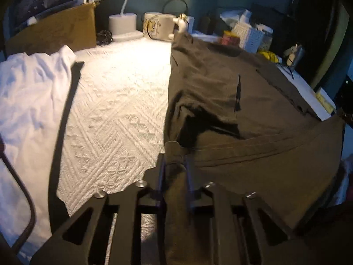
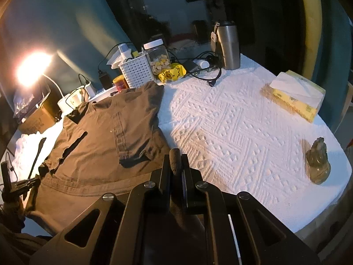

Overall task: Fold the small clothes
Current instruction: 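Lift the hem with both grippers and carry it toward the collar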

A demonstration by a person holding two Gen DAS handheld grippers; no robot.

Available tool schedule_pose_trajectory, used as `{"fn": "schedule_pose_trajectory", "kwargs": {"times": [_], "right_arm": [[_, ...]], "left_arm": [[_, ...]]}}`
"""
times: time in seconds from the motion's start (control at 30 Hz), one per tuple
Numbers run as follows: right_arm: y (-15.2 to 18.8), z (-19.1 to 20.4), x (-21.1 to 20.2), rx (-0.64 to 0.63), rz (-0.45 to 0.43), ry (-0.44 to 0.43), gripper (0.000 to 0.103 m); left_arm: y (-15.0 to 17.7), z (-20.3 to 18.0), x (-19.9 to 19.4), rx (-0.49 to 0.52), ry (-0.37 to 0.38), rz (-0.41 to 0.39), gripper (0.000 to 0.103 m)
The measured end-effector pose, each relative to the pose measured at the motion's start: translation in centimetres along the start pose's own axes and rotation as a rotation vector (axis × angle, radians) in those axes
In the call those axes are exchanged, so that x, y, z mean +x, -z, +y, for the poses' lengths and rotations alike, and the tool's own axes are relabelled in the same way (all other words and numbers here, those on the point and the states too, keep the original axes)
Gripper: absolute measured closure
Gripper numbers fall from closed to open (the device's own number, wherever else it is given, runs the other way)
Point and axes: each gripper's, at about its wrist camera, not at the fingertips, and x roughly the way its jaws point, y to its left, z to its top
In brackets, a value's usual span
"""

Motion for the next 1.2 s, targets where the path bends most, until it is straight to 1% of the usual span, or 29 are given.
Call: {"fn": "schedule_pose_trajectory", "kwargs": {"times": [0.23,0.3,0.53,0.73,0.87,0.97,1.2], "right_arm": [[-0.5,0.2,-0.1,-0.001,-0.023,-0.012,0.094],[-0.8,0.3,-0.1,-0.001,-0.028,-0.018,0.094],[-1.8,0.6,0.0,-0.009,-0.04,-0.04,0.094],[-3.2,1.2,-0.1,-0.03,-0.06,-0.052,0.094],[-4.1,1.4,-0.1,-0.034,-0.076,-0.051,0.094],[-4.7,1.3,-0.1,-0.036,-0.089,-0.041,0.094],[-6.0,1.3,0.2,-0.031,-0.11,-0.04,0.094]], "left_arm": [[-0.2,-1.9,-2.5,0.093,-0.096,-0.086,0.096],[-0.3,-2.1,-3.0,0.103,-0.11,-0.098,0.096],[-1.2,-2.0,-4.2,0.086,-0.13,-0.13,0.096],[-2.0,-2.1,-4.7,0.075,-0.127,-0.146,0.096],[-3.1,-1.9,-5.2,0.066,-0.128,-0.176,0.096],[-4.0,-1.7,-5.4,0.069,-0.134,-0.199,0.096],[-6.4,-2.1,-5.0,0.11,-0.127,-0.218,0.096]]}}
